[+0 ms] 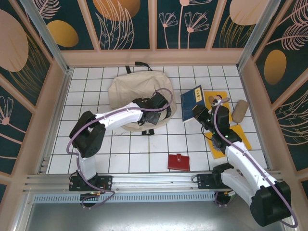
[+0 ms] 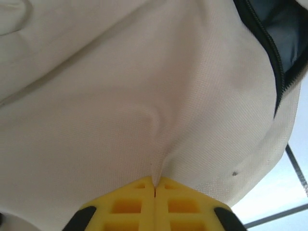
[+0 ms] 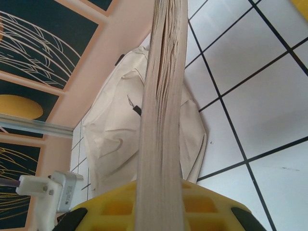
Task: Pack the student bag
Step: Open the student bag at the top-center of the table.
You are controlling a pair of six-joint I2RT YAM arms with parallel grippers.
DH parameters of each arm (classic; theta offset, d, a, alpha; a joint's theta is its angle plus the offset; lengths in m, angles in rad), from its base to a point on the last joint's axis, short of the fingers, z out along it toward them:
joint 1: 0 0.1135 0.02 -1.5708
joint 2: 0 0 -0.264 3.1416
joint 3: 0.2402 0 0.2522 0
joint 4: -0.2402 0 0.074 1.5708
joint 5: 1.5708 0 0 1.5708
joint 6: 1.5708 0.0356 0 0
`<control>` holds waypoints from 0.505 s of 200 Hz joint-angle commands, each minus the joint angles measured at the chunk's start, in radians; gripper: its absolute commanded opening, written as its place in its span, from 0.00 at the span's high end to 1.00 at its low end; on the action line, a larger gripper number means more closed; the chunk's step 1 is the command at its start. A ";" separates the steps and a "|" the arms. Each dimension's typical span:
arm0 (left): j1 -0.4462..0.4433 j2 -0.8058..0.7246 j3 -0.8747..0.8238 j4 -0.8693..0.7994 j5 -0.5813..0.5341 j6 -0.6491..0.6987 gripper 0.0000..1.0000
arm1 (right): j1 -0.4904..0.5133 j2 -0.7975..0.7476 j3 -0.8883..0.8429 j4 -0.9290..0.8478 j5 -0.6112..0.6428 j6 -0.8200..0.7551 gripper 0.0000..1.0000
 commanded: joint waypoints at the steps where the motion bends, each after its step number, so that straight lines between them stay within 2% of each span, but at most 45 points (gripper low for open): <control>1: 0.003 -0.026 0.034 -0.006 -0.064 -0.003 1.00 | -0.006 -0.001 0.015 0.045 -0.024 -0.002 0.99; 40: 0.003 -0.112 0.036 0.029 -0.108 -0.011 1.00 | -0.005 -0.001 0.021 0.041 -0.057 -0.028 0.99; 81: 0.005 -0.257 0.000 0.125 -0.237 -0.031 1.00 | -0.003 -0.029 -0.026 0.053 -0.154 -0.070 1.00; 101: 0.005 -0.313 -0.028 0.198 -0.264 -0.033 1.00 | 0.001 -0.054 -0.056 0.070 -0.225 -0.082 0.99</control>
